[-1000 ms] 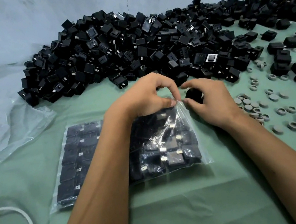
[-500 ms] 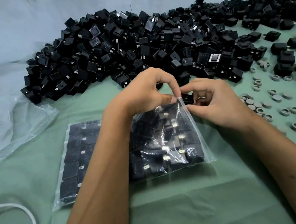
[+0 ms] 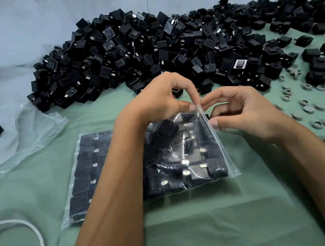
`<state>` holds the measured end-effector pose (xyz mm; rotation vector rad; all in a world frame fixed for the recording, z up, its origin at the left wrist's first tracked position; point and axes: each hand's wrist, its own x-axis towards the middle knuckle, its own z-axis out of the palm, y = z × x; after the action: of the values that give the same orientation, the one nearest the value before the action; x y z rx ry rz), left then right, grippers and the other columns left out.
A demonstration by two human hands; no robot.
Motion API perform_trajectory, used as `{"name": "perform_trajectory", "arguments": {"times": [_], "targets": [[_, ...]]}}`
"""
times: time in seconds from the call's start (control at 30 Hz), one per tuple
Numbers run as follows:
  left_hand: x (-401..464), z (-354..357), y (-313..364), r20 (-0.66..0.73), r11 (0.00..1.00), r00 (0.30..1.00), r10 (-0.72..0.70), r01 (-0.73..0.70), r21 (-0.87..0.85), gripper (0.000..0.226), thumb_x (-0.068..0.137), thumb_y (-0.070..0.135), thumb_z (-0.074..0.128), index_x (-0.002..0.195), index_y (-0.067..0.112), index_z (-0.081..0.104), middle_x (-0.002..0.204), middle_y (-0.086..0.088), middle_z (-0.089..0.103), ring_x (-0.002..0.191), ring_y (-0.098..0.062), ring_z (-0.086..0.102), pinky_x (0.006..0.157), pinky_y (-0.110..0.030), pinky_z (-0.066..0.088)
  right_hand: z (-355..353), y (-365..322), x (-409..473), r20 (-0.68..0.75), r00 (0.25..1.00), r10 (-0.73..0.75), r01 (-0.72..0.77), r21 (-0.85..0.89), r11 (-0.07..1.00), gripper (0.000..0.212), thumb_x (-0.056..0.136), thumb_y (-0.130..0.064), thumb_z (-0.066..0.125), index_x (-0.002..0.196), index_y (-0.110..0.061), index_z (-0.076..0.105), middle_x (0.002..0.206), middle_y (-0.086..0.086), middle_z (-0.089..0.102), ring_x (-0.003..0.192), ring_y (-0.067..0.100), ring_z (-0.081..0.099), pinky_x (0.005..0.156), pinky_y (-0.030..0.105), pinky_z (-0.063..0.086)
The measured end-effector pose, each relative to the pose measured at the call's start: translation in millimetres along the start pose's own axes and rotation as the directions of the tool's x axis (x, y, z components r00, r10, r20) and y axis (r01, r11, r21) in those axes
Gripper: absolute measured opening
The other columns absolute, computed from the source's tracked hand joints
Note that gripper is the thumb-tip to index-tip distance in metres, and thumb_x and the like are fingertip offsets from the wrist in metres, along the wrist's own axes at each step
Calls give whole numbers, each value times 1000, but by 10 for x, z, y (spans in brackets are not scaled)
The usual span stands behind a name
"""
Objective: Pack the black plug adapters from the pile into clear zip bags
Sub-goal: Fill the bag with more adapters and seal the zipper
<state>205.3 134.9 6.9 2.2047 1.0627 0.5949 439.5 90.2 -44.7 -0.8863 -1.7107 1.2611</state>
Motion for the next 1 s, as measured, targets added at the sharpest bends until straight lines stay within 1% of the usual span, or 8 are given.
{"name": "perform_trajectory", "arguments": {"times": [0.13, 0.23, 0.4, 0.63, 0.7, 0.87, 0.93, 1.0], "targets": [[10, 27, 2, 2, 1000, 1000, -12, 12, 0, 11, 83, 19, 85, 88, 27, 80, 113, 14, 69, 112, -5, 62, 95, -35, 53, -47, 31, 19, -149, 988, -41, 30, -73, 997, 22, 83, 5, 79, 100, -7, 72, 90, 12, 75, 74, 20, 70, 66, 27, 56], [14, 28, 0, 3, 1000, 1000, -19, 19, -7, 12, 83, 19, 85, 87, 29, 80, 112, 16, 68, 111, 0, 60, 96, -28, 50, -46, 56, 29, -118, 992, -49, 24, -208, 978, 20, 82, 1, 83, 95, -11, 75, 85, 7, 77, 78, 18, 71, 77, 26, 57], [25, 41, -11, 3, 1000, 1000, -5, 5, 5, 12, 83, 19, 84, 86, 29, 80, 110, 18, 68, 110, 8, 57, 92, -16, 40, 55, -4, 21, -73, 996, -44, 40, -54, 998, 20, 80, 0, 82, 98, -2, 73, 83, 12, 77, 71, 21, 72, 61, 27, 59], [26, 44, 0, 1, 1000, 1000, 1, -1, 15, 11, 83, 19, 84, 87, 29, 80, 112, 16, 68, 110, 6, 57, 93, -17, 42, 106, -64, 4, -53, 998, 35, -30, 106, 994, 15, 83, 5, 71, 97, 7, 65, 85, 21, 76, 78, 25, 78, 67, 24, 61], [28, 50, 10, 2, 1000, 1000, -1, 1, 16, 12, 83, 19, 83, 88, 29, 80, 113, 15, 68, 111, 4, 58, 95, -21, 45, 108, -65, 2, -32, 997, 64, -59, 137, 989, 10, 87, 8, 67, 96, 5, 62, 90, 27, 74, 83, 30, 78, 70, 26, 62], [33, 65, 32, 5, 999, 1000, -20, 20, 32, 12, 84, 18, 83, 89, 28, 80, 115, 13, 67, 114, -5, 59, 100, -37, 50, 144, -35, 24, 56, 996, 70, -80, 204, 976, 10, 91, 8, 63, 97, 2, 58, 89, 14, 77, 86, 26, 78, 73, 27, 62], [27, 60, 28, 6, 999, 1000, -27, 27, 19, 12, 84, 18, 83, 88, 28, 80, 114, 12, 68, 113, -6, 60, 99, -39, 51, 146, -20, 35, 4, 999, 52, -52, 180, 982, 9, 94, 10, 61, 97, 2, 60, 86, 8, 77, 82, 19, 77, 70, 24, 60], [21, 67, 22, 13, 999, 999, -37, 37, 9, 12, 83, 18, 84, 87, 30, 80, 114, 10, 68, 114, -11, 61, 99, -44, 52, 135, 10, 45, -162, 986, 49, -27, 139, 990, 5, 95, 7, 63, 96, 2, 62, 84, 9, 76, 77, 19, 76, 65, 25, 60]]}}
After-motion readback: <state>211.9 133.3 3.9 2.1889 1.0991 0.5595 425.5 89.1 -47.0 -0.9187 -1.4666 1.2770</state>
